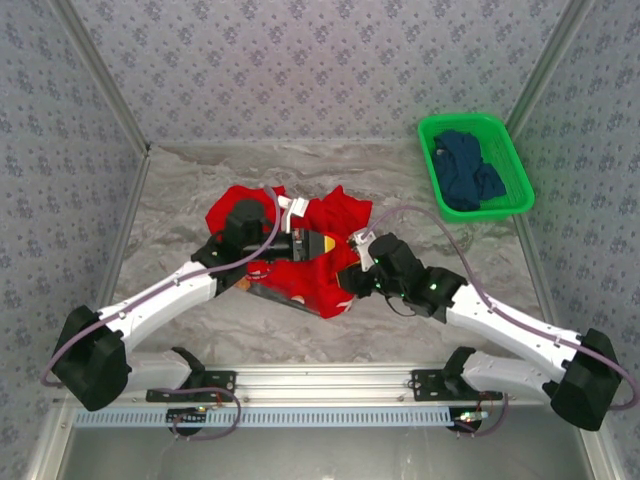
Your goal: Fold the inside-out t-shirt
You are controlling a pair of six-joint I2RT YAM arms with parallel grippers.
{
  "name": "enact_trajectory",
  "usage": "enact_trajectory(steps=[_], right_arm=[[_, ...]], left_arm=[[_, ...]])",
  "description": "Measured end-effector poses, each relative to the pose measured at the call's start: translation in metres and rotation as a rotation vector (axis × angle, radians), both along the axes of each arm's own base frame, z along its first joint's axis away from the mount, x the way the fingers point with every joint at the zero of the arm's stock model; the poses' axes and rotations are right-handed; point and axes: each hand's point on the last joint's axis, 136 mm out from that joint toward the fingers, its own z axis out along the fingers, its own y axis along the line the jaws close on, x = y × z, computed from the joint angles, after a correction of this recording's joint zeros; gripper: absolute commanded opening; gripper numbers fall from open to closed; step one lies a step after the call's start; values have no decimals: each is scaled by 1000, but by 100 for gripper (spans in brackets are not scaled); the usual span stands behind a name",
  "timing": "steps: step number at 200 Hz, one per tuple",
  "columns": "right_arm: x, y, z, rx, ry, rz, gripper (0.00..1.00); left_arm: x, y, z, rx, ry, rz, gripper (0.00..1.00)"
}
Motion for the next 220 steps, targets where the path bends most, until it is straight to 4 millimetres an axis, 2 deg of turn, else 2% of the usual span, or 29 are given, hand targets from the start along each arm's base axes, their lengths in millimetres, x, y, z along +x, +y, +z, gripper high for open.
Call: enact_trajectory(steps=[54, 87, 101, 124, 148, 170, 220], right_arm=[[12, 6, -4, 51, 36, -60, 41], [16, 12, -5, 99, 46, -73, 41], [19, 15, -5, 109, 49, -77, 36], [21, 17, -8, 122, 64, -93, 14], [22, 14, -6, 126, 64, -96, 1], [18, 7, 4, 147, 68, -85, 0], [0, -10, 54, 319, 74, 11, 0]], left_arm=[[0, 0, 2, -7, -3, 0, 0], [0, 0, 2, -8, -5, 0, 0], [0, 0, 2, -8, -5, 0, 0], [1, 0, 3, -9, -6, 1, 0], [4, 2, 0, 7, -14, 28, 0], [12, 8, -6, 49, -33, 85, 0], [39, 23, -30, 173, -92, 229, 0]])
